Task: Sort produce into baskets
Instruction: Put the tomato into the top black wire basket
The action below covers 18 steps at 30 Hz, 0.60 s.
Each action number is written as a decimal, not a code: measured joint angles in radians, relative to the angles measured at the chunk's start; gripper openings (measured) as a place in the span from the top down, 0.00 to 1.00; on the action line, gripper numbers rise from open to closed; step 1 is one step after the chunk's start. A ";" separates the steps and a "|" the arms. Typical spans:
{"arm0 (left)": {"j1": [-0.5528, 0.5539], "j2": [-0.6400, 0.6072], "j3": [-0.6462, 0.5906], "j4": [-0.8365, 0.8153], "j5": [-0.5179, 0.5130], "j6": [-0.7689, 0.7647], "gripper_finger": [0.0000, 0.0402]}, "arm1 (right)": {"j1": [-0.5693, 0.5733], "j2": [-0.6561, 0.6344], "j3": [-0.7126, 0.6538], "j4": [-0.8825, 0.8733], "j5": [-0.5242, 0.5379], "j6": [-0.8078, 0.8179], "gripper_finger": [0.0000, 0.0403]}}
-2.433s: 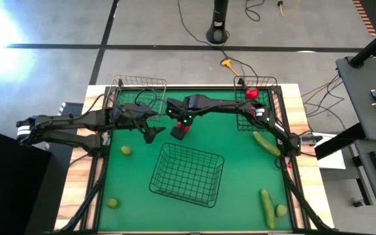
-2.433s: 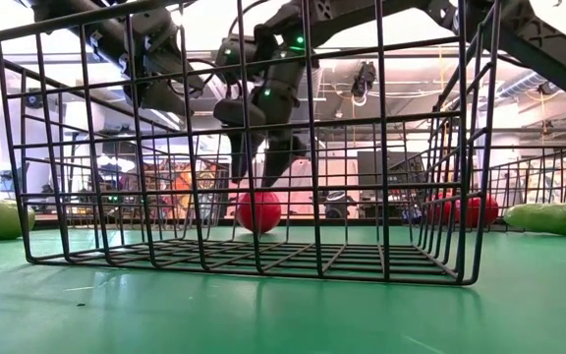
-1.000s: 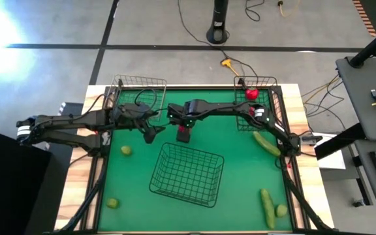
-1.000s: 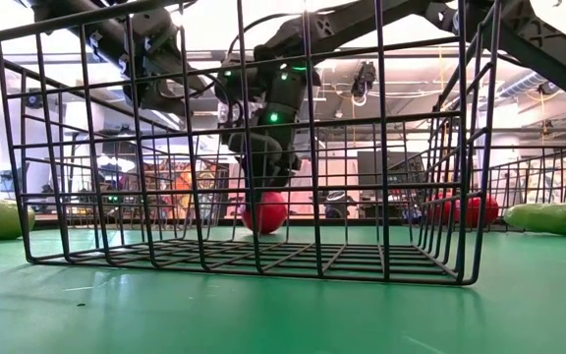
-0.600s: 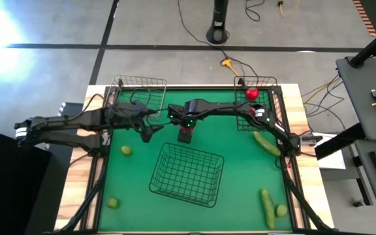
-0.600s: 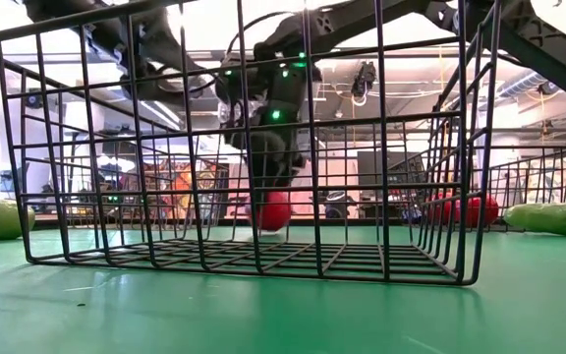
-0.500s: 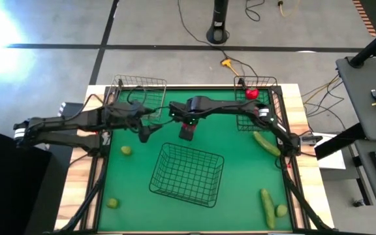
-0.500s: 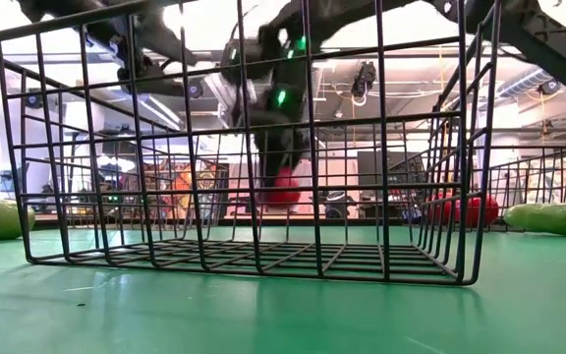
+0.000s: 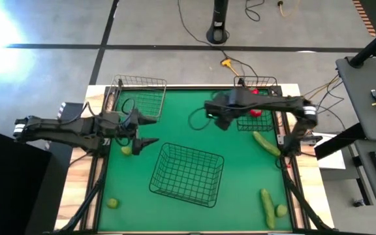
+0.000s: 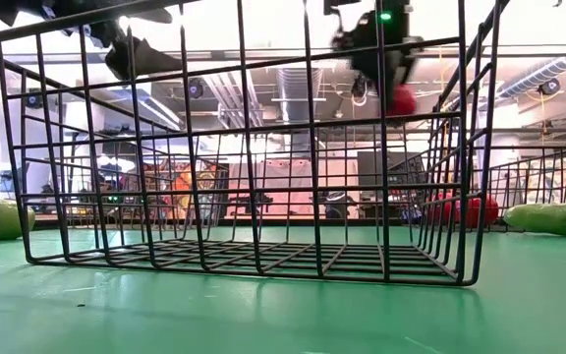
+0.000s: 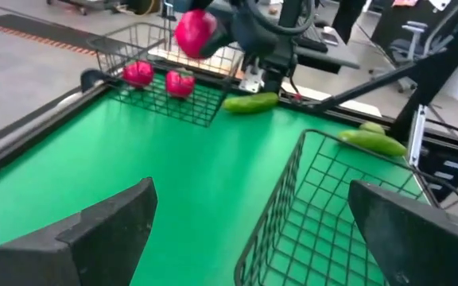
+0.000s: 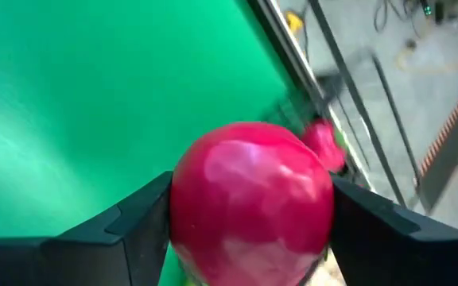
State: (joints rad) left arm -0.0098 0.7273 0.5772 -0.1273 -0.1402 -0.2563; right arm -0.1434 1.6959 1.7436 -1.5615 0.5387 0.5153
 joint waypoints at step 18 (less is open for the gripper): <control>-0.003 0.002 0.017 0.024 -0.010 -0.007 0.01 | -0.311 -0.272 -0.617 0.041 0.006 0.174 0.33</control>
State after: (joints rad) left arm -0.0124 0.7296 0.5937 -0.1032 -0.1501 -0.2633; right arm -0.4541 1.4235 1.1265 -1.5204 0.5449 0.6891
